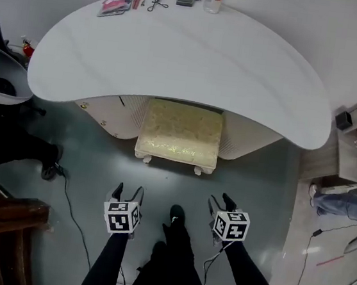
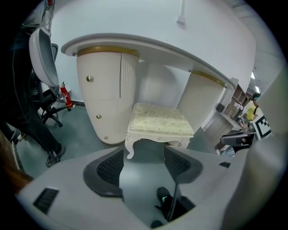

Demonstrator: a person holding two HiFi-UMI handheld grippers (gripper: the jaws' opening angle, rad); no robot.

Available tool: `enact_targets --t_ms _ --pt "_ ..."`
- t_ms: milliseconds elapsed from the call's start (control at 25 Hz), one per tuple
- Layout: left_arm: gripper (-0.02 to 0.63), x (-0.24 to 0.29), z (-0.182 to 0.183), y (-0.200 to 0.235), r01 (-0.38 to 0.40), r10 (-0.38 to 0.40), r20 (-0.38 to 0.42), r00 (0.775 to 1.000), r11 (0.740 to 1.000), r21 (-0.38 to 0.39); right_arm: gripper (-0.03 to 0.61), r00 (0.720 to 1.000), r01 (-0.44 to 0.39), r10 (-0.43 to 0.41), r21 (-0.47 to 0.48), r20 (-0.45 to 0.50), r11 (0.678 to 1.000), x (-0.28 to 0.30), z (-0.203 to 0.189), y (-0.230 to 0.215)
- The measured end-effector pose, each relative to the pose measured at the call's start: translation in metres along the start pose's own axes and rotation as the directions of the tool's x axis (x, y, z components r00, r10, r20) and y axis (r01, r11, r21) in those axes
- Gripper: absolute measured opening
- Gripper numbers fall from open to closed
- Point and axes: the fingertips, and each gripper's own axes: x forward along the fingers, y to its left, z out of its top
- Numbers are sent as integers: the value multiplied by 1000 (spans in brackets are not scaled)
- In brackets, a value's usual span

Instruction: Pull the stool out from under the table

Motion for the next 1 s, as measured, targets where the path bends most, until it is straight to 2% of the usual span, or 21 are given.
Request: enact_targets --t_ms 400,680,1000 --pt "319 158 -63 42 -2 2 10 1000 1000 -16 300 999 48 -48 -10 14 999 150 -54 -51" --pt "346 245 -90 58 3 -4 23 1000 1000 9 314 997 57 -55 -29 55 998 224 -74 -77" --pt "362 321 -91 87 -23 27 79 997 998 -56 314 988 50 -38 -71 150 996 275 -78 -83"
